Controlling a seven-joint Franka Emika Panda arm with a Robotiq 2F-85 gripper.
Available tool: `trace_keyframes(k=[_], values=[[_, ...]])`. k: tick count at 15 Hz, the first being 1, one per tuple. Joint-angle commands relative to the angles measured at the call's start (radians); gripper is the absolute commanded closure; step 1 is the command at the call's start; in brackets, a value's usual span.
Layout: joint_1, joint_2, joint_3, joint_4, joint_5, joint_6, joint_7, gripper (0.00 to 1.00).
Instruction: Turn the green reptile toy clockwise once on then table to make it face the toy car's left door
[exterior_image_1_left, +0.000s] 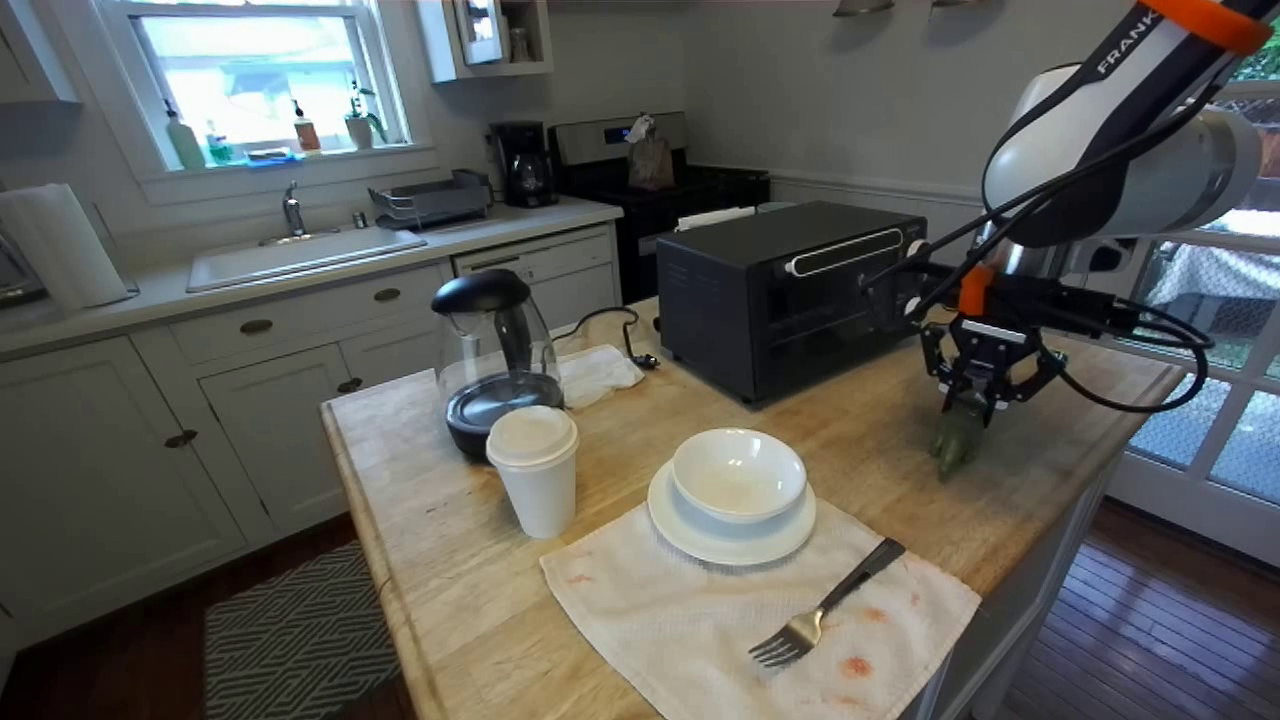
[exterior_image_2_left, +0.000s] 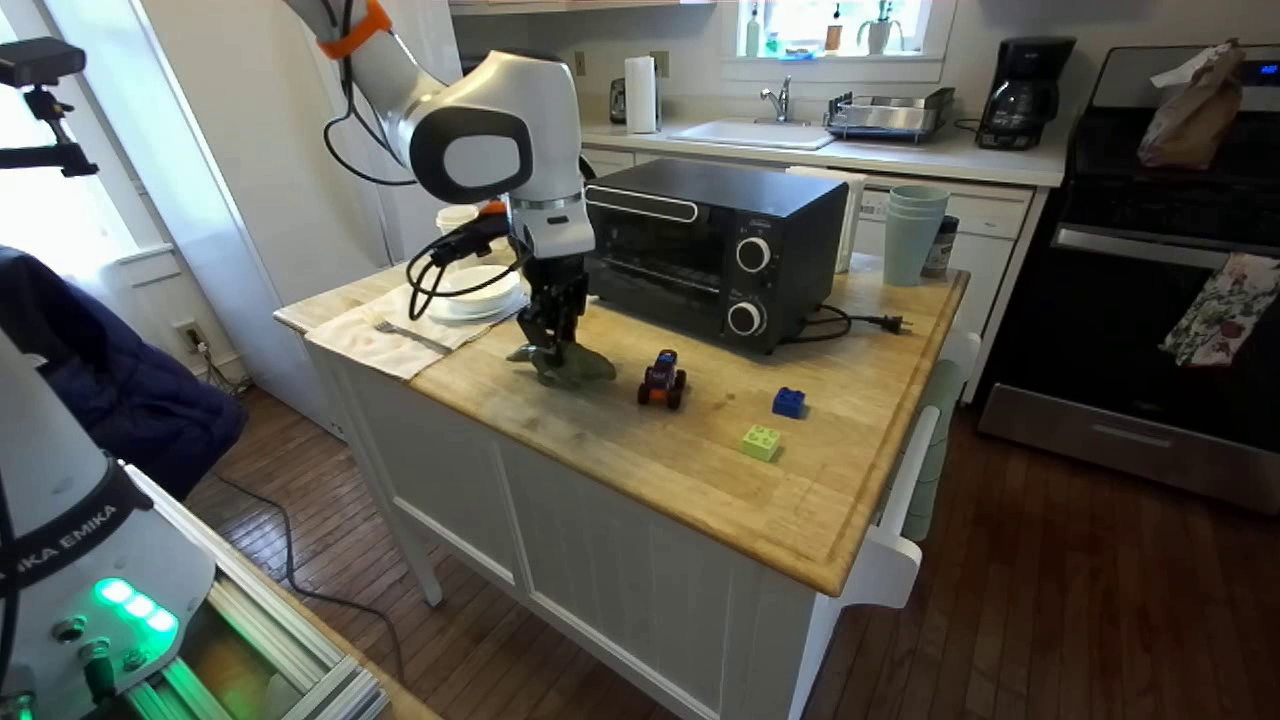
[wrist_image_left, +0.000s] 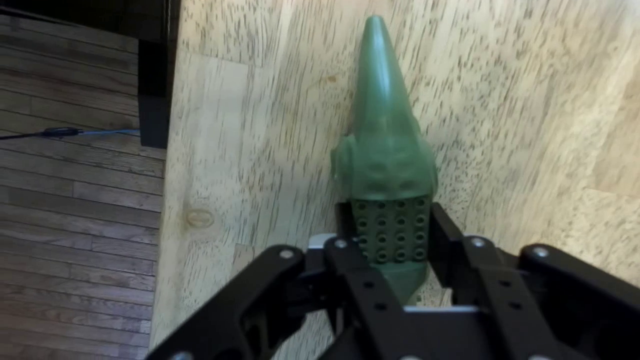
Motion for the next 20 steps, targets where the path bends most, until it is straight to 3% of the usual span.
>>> trace_keyframes(k=[1, 9, 10, 11, 12, 17, 20], values=[[0.014, -0.003, -0.013, -0.008, -0.030, 0.005, 0.063, 0.88], [0.007, -0.002, 0.000, -0.004, -0.006, 0.008, 0.060, 0.88], [0.005, -0.003, 0.003, -0.003, -0.001, 0.008, 0.052, 0.81], [-0.002, -0.009, 0.014, -0.002, 0.025, -0.002, 0.030, 0.38], [-0.002, -0.011, 0.016, -0.005, 0.027, 0.011, 0.028, 0.37], [0.010, -0.052, 0.017, -0.022, -0.002, 0.026, 0.042, 0.03], [0.020, -0.086, 0.005, -0.031, -0.069, 0.027, 0.043, 0.00]])
